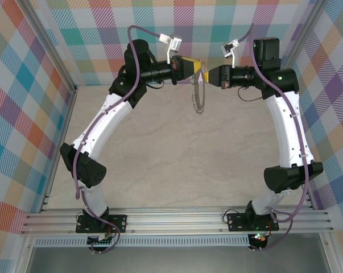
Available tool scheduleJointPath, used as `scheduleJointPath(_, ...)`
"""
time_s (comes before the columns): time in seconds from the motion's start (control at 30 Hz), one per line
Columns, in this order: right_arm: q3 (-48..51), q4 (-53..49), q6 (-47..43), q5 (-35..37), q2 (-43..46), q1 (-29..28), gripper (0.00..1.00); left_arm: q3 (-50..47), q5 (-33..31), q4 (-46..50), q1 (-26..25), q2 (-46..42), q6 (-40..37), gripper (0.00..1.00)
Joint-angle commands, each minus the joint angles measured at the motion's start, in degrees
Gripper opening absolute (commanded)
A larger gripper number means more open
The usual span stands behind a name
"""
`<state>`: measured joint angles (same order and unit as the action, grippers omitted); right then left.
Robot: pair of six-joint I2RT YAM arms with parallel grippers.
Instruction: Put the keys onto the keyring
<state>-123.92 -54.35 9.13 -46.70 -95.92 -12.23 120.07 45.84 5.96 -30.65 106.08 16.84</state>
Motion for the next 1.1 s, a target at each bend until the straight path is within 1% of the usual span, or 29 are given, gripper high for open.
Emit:
scheduleJointPath(0.0,-2.6,-1.6,-2.1,0.3,-0.6,0.4,0.00,1.9,1.1,-1.6,0.0,-0.3,-0.7,0.00)
scheduleJointPath(0.4,-5.0,-3.5,-3.4,2.3,-0.3,1.3,0.00,0.9,1.4,-1.8,-0.1,-1.0,-0.6,0.00)
scheduleJointPath(0.63,-7.7,-3.1,-1.8,0.4,-1.6,1.4,0.00,0.6,1.8,-1.9,-0.2,-1.1,-0.6,0.00)
scheduleJointPath(0.8,-7.9,-1.8,-0.4,-1.6,-2.0,1.3,0.00,0.6,2.0,-2.0,-0.3,-1.0,-0.3,0.00)
scheduleJointPath(1.07,-7.4,-1.6,-0.3,-1.1,-1.8,1.3,0.00,0.7,2.0,-2.2,-0.4,-0.9,-0.3,0.00)
